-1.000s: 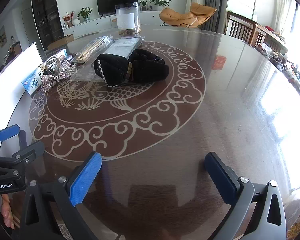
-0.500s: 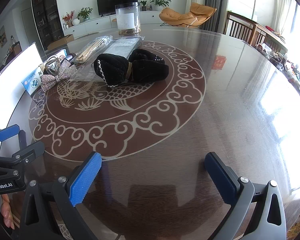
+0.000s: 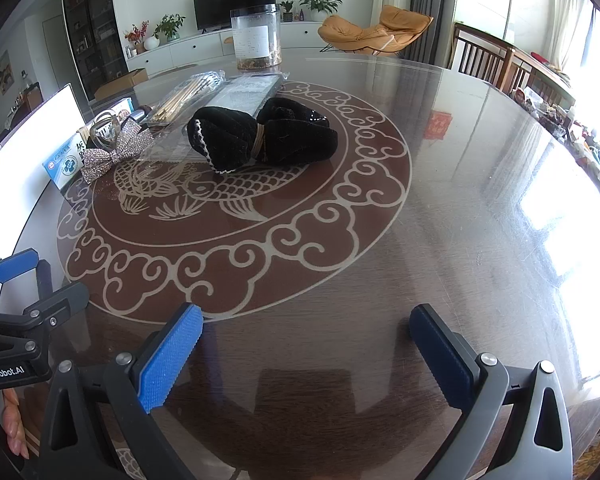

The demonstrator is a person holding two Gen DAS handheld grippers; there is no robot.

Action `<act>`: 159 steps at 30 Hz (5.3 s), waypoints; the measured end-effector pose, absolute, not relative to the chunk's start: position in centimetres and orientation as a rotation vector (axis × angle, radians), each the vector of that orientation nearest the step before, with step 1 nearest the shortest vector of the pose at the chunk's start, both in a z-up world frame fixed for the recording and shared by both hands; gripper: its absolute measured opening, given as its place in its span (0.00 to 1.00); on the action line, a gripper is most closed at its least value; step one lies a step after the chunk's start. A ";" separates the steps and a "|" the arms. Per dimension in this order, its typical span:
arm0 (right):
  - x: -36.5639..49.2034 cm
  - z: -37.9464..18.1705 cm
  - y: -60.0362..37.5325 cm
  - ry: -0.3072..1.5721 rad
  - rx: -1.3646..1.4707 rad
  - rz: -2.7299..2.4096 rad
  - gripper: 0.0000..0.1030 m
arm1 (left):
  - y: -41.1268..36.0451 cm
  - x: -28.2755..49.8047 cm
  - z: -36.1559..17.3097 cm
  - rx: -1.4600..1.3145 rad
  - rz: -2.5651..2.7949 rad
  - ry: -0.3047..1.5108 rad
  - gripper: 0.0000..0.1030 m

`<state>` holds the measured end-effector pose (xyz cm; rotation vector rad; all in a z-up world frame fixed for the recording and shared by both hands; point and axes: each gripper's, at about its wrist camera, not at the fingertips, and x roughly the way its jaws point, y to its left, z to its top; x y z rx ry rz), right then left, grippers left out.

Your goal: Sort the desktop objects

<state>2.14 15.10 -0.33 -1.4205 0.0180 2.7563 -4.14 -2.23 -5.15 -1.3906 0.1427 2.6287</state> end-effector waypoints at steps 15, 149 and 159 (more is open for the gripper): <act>2.1 -0.3 15.1 0.018 -1.420 2.756 1.00 | -2.3 -4.1 -5.2 -1.390 2.629 0.143 1.00; 2.1 -0.5 15.0 0.018 -1.421 2.755 1.00 | -7.6 -17.8 -2.6 -1.581 2.504 -0.097 0.28; 2.1 -0.5 15.0 0.018 -1.421 2.755 1.00 | -8.4 -7.9 -2.2 -1.534 2.445 -0.268 0.45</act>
